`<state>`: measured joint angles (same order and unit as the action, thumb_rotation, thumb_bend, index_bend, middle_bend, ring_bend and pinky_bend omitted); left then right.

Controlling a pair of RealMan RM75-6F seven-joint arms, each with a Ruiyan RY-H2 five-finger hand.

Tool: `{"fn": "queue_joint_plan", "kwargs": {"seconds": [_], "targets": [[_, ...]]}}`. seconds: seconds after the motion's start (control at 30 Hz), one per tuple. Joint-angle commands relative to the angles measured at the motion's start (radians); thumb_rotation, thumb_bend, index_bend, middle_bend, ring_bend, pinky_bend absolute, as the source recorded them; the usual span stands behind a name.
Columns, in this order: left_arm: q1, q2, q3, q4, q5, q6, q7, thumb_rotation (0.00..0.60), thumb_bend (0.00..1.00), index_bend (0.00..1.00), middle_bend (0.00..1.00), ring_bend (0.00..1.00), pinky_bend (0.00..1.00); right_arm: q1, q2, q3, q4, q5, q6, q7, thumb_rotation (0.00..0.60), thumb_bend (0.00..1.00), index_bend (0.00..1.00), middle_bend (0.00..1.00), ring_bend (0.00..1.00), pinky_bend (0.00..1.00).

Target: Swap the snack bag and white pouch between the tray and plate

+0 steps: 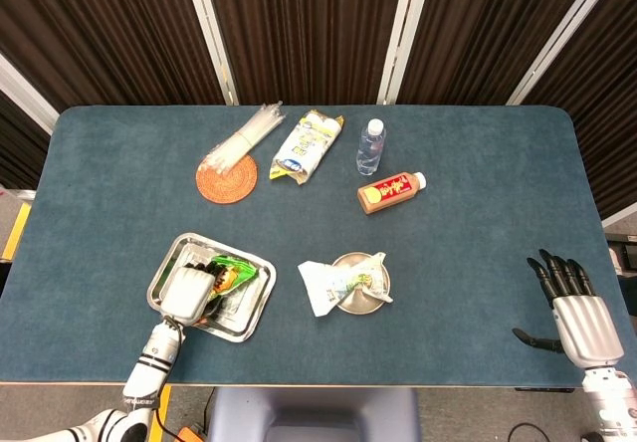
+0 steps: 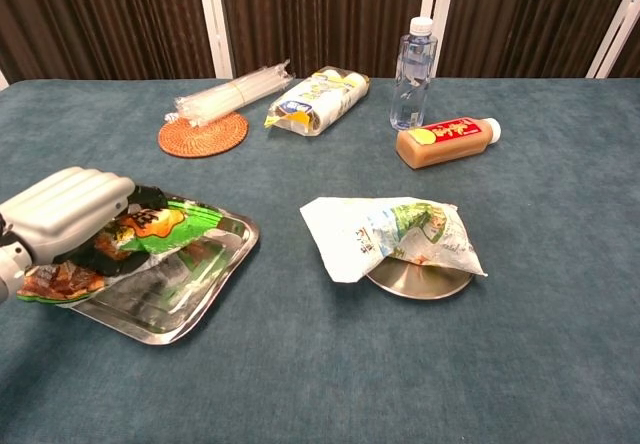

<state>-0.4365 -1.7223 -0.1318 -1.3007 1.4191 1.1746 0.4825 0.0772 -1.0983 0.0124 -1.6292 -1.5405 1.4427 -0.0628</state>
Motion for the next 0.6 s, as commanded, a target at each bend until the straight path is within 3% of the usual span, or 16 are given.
{"fn": "queue_joint_plan", "kwargs": {"seconds": [0.03,0.2,0.43,0.6], "targets": [[-0.014,-0.019,-0.011,0.031,0.017,0.023,-0.025,0.6,0.43,0.52,0.59,0.58,0.64,0.002,-0.001,0.0,0.0,0.002,-0.005,-0.001,0.6,0.13,0.0,0.0,0.0,0.0],[-0.042,-0.033,-0.034,0.04,0.039,0.061,-0.013,0.6,0.45,0.55,0.63,0.61,0.67,0.004,0.006,-0.002,-0.01,0.014,-0.022,-0.009,0.6,0.13,0.0,0.0,0.0,0.0],[-0.137,-0.055,-0.107,0.056,0.058,0.053,-0.028,0.6,0.45,0.54,0.62,0.62,0.67,0.01,0.009,0.003,-0.012,0.033,-0.038,0.0,0.6,0.13,0.0,0.0,0.0,0.0],[-0.272,-0.128,-0.177,0.172,0.076,0.009,-0.062,0.6,0.45,0.53,0.6,0.59,0.63,0.018,0.003,0.007,-0.007,0.051,-0.059,-0.005,0.6,0.13,0.0,0.0,0.0,0.0]]}}
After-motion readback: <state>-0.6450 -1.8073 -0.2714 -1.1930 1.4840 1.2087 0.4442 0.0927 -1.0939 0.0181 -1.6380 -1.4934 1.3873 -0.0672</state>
